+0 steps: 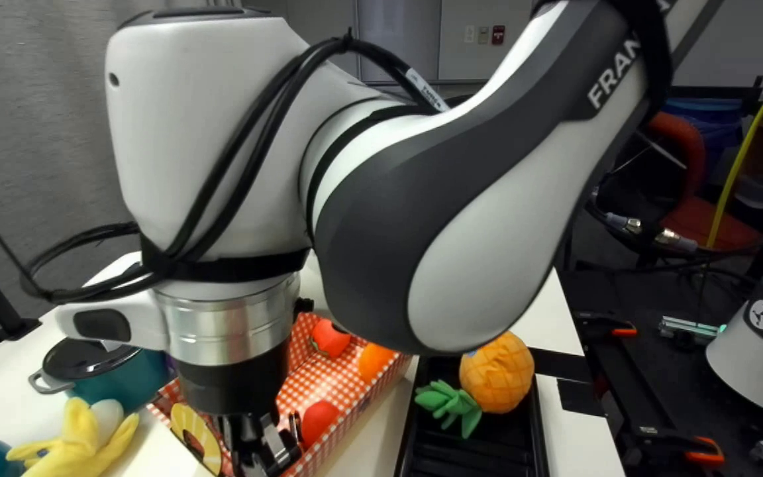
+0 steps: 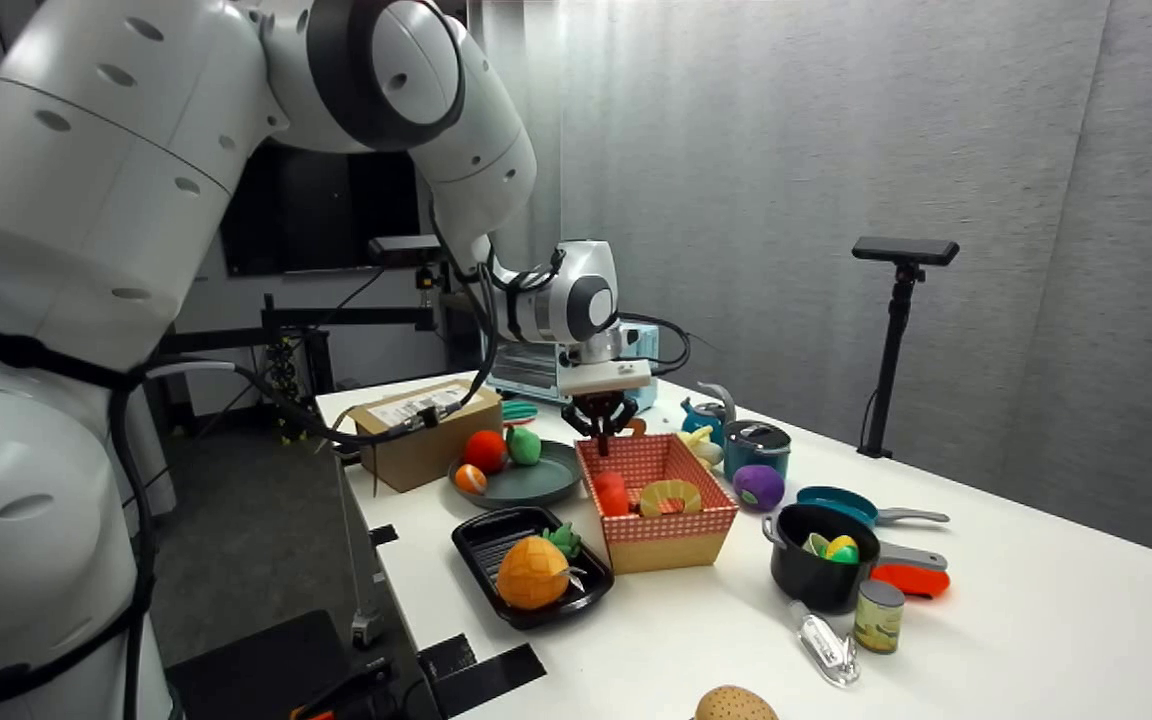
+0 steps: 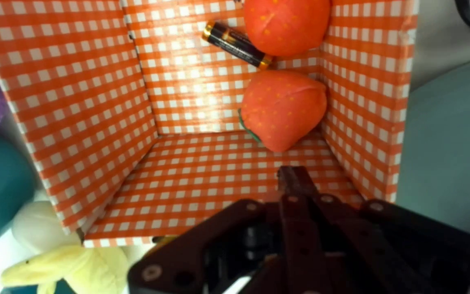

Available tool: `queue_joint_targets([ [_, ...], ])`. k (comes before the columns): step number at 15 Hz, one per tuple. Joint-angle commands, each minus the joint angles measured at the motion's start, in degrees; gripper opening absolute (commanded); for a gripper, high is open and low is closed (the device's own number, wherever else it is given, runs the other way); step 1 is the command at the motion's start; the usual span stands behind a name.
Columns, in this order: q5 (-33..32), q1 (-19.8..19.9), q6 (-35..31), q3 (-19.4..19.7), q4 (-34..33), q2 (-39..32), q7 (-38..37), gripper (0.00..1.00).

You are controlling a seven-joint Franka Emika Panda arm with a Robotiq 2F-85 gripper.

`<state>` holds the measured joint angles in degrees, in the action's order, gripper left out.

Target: Place the pineapple plush toy on the oven tray then move the box to the left

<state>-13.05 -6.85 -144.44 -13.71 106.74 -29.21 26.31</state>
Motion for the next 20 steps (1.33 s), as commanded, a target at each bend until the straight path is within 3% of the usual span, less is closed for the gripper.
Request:
queue_joint_targets([
  [1,4.51,1.17,-2.18,-3.4,-1.01,0.23,4.58,0.0],
  [5,8.23,1.91,-3.51,-6.12,-0.73,0.46,8.34,0.0],
  [13,12.28,2.6,-0.84,-7.18,-0.96,1.0,9.92,0.0],
  [15,13.87,3.23,3.44,-7.65,-0.95,1.86,10.36,0.27],
  [17,15.2,3.37,9.86,-7.41,-0.8,3.47,10.51,0.41],
  [18,13.29,1.31,4.41,-5.74,-1.16,1.26,8.9,0.25],
  [20,14.02,1.4,7.85,-5.57,-1.19,2.3,9.08,0.39],
])
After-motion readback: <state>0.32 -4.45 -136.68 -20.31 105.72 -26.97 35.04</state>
